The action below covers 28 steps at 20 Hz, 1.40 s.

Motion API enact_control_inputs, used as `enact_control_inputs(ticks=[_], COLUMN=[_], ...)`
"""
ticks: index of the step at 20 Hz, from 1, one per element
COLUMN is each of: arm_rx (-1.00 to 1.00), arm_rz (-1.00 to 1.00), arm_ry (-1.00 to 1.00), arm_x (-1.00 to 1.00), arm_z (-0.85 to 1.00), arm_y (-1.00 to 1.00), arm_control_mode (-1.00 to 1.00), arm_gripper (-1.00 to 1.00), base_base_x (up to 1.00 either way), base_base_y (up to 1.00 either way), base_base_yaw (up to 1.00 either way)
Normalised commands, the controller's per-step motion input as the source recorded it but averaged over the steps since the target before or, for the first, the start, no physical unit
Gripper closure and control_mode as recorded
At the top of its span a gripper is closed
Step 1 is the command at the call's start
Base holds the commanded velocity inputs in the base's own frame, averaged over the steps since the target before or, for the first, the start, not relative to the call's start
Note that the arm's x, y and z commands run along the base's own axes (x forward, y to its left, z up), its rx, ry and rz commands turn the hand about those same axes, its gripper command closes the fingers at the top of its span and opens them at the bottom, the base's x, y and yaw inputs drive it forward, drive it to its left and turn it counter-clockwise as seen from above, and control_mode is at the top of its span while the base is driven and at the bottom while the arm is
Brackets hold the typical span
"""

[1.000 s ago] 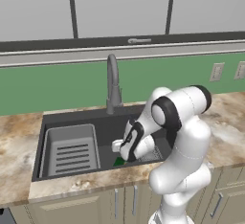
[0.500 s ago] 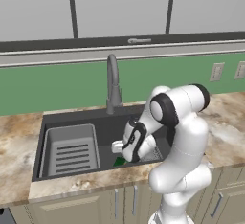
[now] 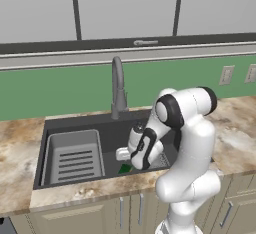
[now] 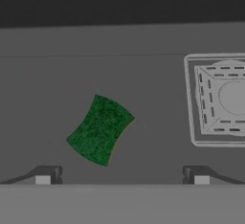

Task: Pick up the sponge and sponge from the sink, and place them back in the cabinet, and close the cabinet doors.

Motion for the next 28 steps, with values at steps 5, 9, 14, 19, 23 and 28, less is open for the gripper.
enact_control_inputs(ticks=[5, 9, 14, 19, 23, 28], arm_rx=[0.00, 0.00, 0.00, 0.00, 0.00, 0.00], arm_rz=[0.00, 0.00, 0.00, 0.00, 0.00, 0.00], arm_ry=[0.00, 0.00, 0.00, 0.00, 0.00, 0.00], arm_x=[0.02, 0.02, 0.01, 0.01, 0.02, 0.00], arm_z=[-0.15, -0.11, -0.08, -0.09, -0.03, 0.00], arm_y=[0.05, 0.01, 0.00, 0.00, 0.00, 0.00], arm_control_mode=[-1.00, -1.00, -1.00, -1.00, -1.00, -1.00], arm_gripper=[-1.00, -1.00, -1.00, -1.00, -1.00, -1.00], base_base_x=[0.00, 0.00, 0.00, 0.00, 0.00, 0.00], base_base_y=[0.00, 0.00, 0.00, 0.00, 0.00, 0.00], base_base_yaw=[0.00, 0.00, 0.00, 0.00, 0.00, 0.00])
